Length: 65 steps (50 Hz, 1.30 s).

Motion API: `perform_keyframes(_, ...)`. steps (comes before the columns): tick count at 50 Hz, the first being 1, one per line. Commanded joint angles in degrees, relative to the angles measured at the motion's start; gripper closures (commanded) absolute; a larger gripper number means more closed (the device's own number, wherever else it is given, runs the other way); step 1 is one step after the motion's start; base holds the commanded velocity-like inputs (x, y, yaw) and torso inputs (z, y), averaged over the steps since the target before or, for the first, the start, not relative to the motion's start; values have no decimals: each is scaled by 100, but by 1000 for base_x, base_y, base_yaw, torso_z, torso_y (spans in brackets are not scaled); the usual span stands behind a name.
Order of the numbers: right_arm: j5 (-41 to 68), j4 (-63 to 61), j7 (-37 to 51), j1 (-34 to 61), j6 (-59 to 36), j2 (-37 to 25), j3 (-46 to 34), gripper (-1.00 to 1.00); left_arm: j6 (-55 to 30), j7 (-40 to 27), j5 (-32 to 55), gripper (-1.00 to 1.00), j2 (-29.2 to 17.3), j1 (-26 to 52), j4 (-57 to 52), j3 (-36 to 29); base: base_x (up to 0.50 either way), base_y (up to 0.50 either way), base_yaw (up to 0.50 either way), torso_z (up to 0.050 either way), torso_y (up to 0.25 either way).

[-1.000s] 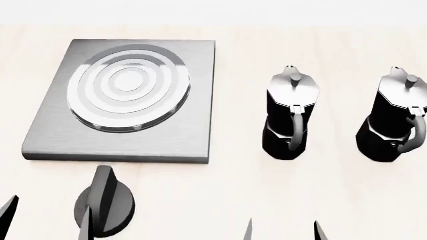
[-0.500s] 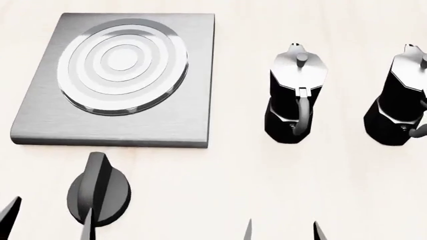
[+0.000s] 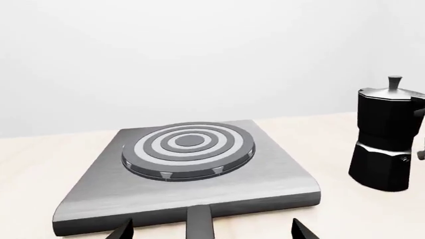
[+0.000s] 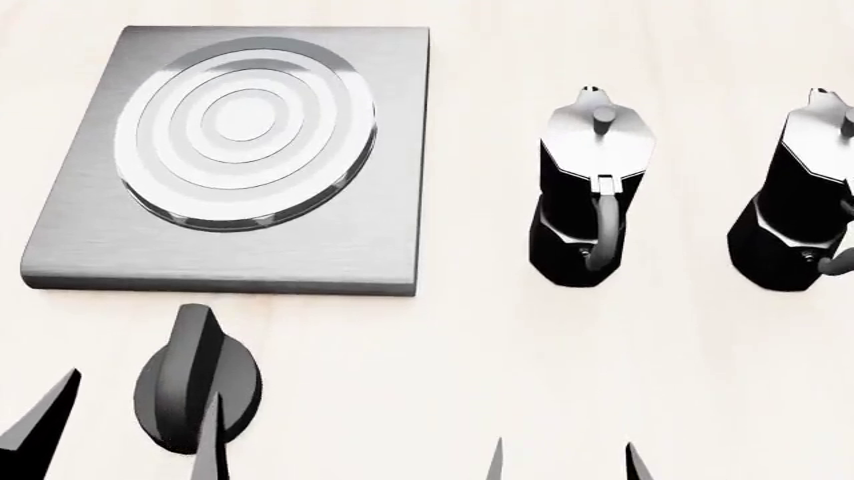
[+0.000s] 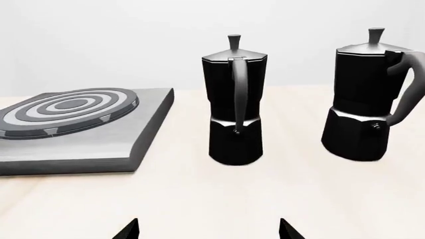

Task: Turn off the stove.

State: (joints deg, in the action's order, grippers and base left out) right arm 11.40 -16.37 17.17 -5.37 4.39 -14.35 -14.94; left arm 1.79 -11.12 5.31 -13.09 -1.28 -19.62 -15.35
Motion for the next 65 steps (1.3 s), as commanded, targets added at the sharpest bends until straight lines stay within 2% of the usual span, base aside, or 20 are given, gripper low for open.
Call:
perform_keyframes(1,22,32,-37,12,-40,16,32,-100,43,-100,-89,-100,211,373,494,-2,0,0,0,0,0)
perform_keyframes(33,70,7,33,16,-36,-64,-46,-100,966,-567,-394,-100,486,1325,2723,-23,0,0,0,0,0)
perform_keyframes(65,117,12,92,18,16,-136,-96,-100,1036,-714,-299,-100,436,1506,3191,-101,0,0,0,0,0)
